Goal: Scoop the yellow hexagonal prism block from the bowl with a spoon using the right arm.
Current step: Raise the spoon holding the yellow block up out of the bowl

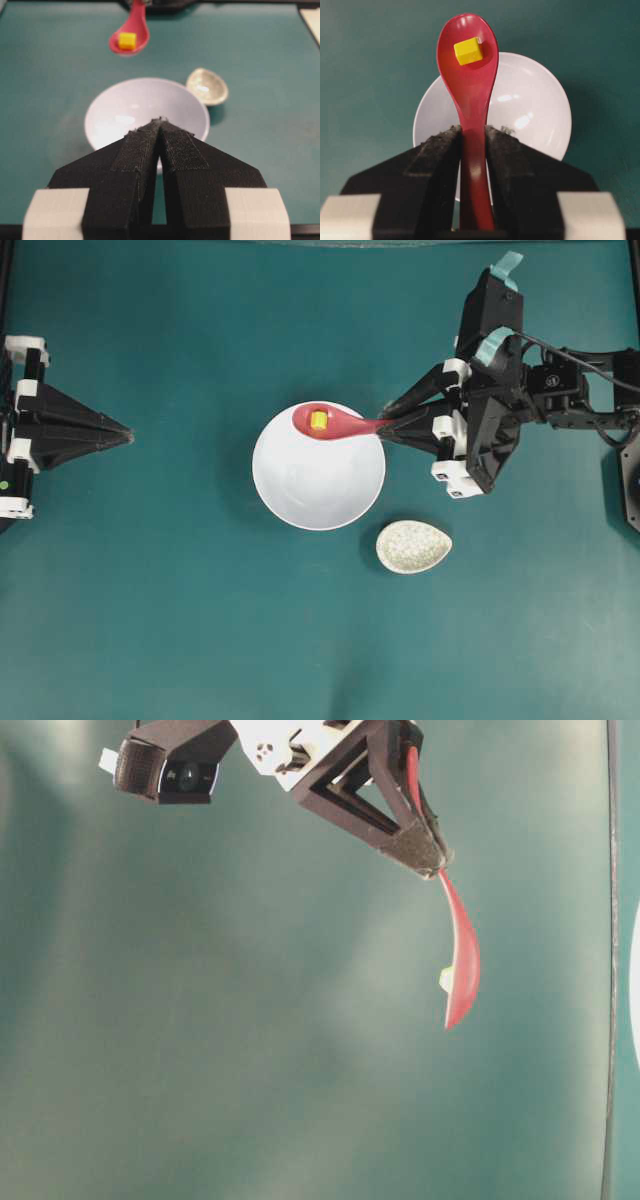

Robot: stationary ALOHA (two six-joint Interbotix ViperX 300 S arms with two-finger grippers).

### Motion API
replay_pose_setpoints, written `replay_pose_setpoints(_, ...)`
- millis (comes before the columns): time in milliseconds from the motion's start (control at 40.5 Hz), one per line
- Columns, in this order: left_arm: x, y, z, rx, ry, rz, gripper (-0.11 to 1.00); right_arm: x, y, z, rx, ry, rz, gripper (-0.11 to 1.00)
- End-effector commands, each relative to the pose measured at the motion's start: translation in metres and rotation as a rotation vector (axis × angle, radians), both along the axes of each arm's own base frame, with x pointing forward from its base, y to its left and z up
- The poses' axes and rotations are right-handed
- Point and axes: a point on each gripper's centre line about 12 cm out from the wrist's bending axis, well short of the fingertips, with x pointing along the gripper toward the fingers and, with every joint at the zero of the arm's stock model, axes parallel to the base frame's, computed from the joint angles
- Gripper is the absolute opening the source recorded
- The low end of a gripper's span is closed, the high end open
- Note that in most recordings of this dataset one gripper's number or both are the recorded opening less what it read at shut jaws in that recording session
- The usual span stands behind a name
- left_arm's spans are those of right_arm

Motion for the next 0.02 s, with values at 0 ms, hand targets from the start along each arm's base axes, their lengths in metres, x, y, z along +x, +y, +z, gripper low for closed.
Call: replay_pose_setpoints(0,0.0024,0.0003,0.01,0.005,-0.026,0.001,-0.01,0.0017,0.0003,0.0139,-0.005,-0.041,0.002,0.23)
